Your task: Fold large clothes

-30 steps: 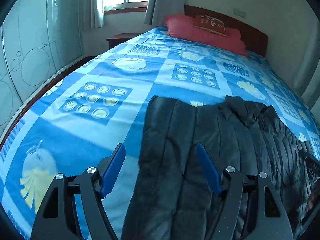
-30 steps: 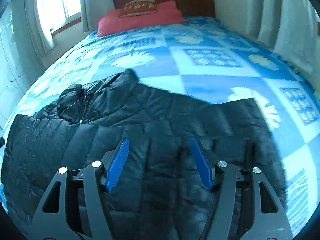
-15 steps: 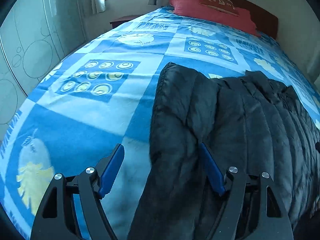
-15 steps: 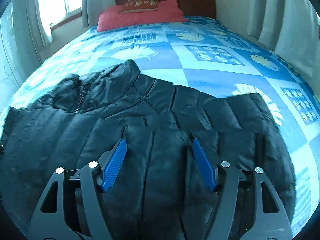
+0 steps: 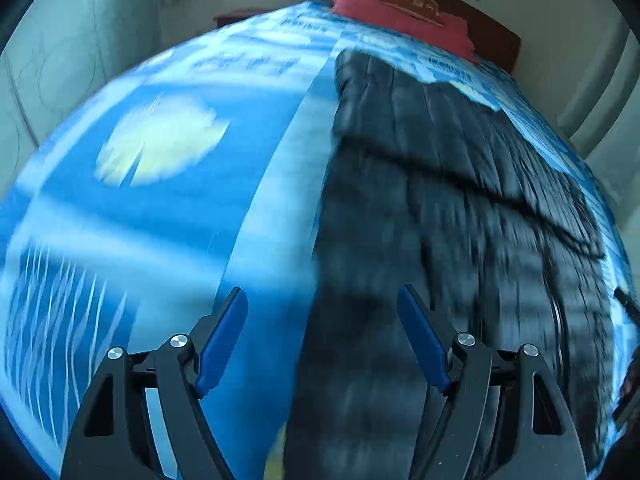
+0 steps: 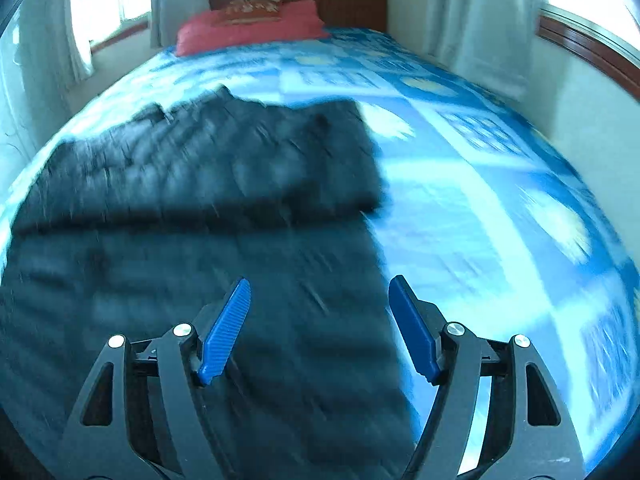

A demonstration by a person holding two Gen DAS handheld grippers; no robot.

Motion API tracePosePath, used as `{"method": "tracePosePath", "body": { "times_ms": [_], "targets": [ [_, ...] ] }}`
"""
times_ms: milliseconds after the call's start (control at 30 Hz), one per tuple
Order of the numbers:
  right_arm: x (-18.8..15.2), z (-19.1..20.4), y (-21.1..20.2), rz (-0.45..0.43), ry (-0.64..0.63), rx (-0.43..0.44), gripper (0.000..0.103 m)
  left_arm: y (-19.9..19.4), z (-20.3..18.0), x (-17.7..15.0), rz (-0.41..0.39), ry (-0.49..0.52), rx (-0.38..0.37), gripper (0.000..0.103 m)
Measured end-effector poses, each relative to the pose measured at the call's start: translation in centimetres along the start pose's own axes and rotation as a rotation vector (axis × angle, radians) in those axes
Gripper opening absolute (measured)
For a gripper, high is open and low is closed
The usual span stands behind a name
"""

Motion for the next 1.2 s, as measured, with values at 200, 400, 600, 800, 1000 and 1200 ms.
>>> {"method": "tracePosePath", "body": {
  "times_ms": [200,400,600,800,1000,1200],
  "targets": [
    [-8.1,-6.6,-3.2,0.130,0.128,-0.002,0.072,-3.5,0.4,-6.8,0.024,-0.068,-0.068,0.076],
    [-13.8,-8.0,-6.0,0.169,0.164,0.042,0.072,-6.3,-0.7,-10.6,0.027,-0.047,-0.093,0.076],
    [-16.7,-8.3,-8.5,0.163,0.202,0.095,0.072,-7.9,-2.3,-13.5,0.040,-0.047,-0.162,0.076],
    [-18.2,-7.4,-10.4,0.162,0.181,0.146,0.056,-8.7,-4.5,-15.3,0.038,0.004,-0.182,0.076],
    [-18.6,-6.8,-10.9,0.139,0.171,0.189,0.035,-9.0,-5.7,-15.7,0.018,0.030,-0.193,0.074],
    [-18.4,-6.2,-11.6,0.111,0.177,0.225,0.017,-9.6,-4.8,-15.7,0.000,-0.024,-0.207,0.038]
  ]
}}
Point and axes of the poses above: each gripper's, at about its wrist camera, not at the fingertips, and y roughly the way its jaws point, z to its left, x to its top, the point moved 9 cm from there along y, roughly the way its jaws point, and after that the axes turned 13 degrees about y, right-handed, at the moved point
